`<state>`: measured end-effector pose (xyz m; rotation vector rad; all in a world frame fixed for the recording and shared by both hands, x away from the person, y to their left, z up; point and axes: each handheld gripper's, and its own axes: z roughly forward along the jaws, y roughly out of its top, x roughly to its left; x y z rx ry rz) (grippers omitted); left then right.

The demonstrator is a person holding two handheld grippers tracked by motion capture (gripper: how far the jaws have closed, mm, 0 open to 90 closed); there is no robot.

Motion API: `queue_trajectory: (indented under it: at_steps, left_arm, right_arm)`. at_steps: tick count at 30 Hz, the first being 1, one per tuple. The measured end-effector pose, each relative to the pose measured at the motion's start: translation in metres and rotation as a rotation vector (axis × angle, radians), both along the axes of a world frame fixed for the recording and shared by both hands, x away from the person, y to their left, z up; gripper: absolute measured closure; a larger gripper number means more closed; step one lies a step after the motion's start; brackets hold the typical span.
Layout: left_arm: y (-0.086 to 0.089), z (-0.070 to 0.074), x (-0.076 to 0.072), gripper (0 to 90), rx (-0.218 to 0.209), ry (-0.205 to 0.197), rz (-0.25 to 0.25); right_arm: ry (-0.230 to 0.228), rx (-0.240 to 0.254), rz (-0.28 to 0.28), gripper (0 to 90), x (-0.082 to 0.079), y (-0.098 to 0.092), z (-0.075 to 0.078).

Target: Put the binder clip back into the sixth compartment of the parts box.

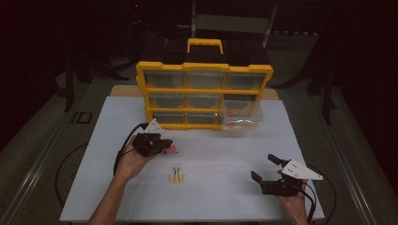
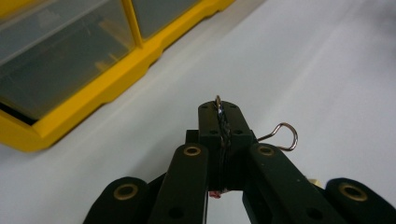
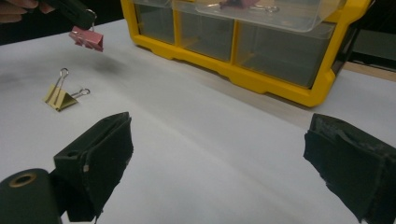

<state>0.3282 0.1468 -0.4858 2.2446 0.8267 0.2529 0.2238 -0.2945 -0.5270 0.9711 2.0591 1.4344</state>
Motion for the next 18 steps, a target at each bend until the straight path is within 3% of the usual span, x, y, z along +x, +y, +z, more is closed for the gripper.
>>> queue_trajectory:
  at_steps: [18]
  left_arm:
    - [-0.006,0.035,0.012,90.0,-0.061,-0.06,-0.028]
  right_arm:
    - [-0.002,0.005,0.011,7.5,-0.001,0.004,0.0]
